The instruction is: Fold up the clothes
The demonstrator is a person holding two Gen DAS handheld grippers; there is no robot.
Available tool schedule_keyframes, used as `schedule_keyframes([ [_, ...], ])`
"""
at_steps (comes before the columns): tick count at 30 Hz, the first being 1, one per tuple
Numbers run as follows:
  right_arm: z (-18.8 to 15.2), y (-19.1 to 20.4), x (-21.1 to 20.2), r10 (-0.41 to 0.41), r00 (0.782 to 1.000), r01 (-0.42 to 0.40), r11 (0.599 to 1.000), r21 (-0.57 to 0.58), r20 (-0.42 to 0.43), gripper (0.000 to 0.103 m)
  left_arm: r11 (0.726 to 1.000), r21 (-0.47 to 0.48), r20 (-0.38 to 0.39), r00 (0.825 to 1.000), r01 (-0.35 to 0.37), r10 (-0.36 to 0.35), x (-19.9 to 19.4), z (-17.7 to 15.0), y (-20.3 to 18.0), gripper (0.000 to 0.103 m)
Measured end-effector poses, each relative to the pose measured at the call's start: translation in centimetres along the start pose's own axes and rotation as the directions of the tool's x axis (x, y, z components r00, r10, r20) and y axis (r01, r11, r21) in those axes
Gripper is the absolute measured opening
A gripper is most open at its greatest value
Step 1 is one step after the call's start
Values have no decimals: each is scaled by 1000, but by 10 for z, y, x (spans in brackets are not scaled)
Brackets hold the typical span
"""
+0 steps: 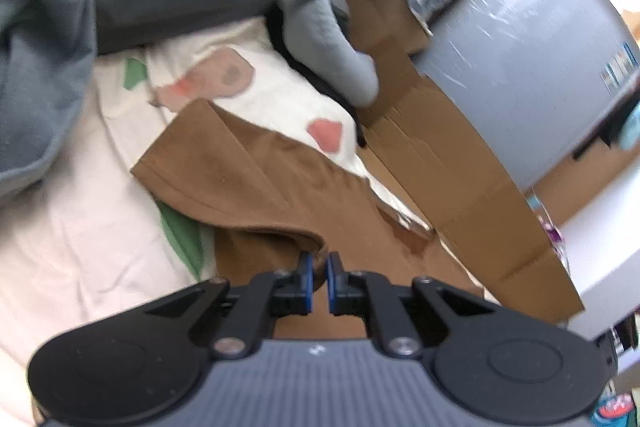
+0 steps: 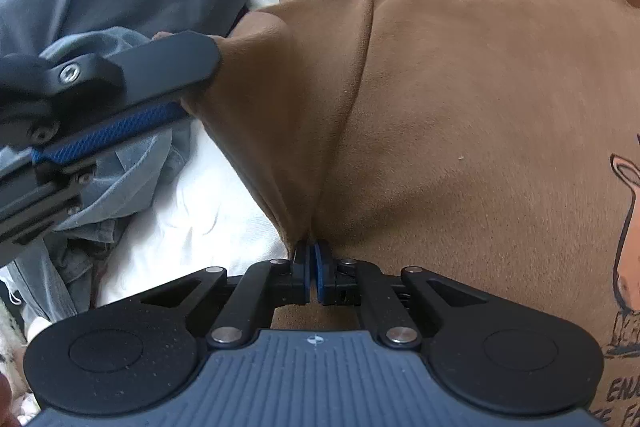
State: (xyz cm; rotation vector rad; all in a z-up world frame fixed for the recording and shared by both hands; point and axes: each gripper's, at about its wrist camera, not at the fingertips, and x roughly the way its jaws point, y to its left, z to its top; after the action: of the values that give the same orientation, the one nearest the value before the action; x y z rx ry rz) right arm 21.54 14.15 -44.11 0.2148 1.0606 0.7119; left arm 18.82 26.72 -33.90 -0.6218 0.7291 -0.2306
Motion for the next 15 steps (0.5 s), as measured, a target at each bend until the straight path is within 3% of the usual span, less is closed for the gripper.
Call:
schedule_keyframes([
  [6, -7, -2, -3, 14, 999, -15, 1000, 10, 31, 8, 999, 0, -71, 996, 53, -53, 8, -8, 2, 7],
  [12, -10, -8, -6, 43, 998, -44, 998, 50, 35, 8, 994, -18, -190, 976, 109, -111, 19, -12, 6, 9],
  [15, -15, -5, -13, 29, 999, -30, 999, 32, 25, 12, 989, -5, -225, 964, 144, -142, 17, -13, 3, 17],
])
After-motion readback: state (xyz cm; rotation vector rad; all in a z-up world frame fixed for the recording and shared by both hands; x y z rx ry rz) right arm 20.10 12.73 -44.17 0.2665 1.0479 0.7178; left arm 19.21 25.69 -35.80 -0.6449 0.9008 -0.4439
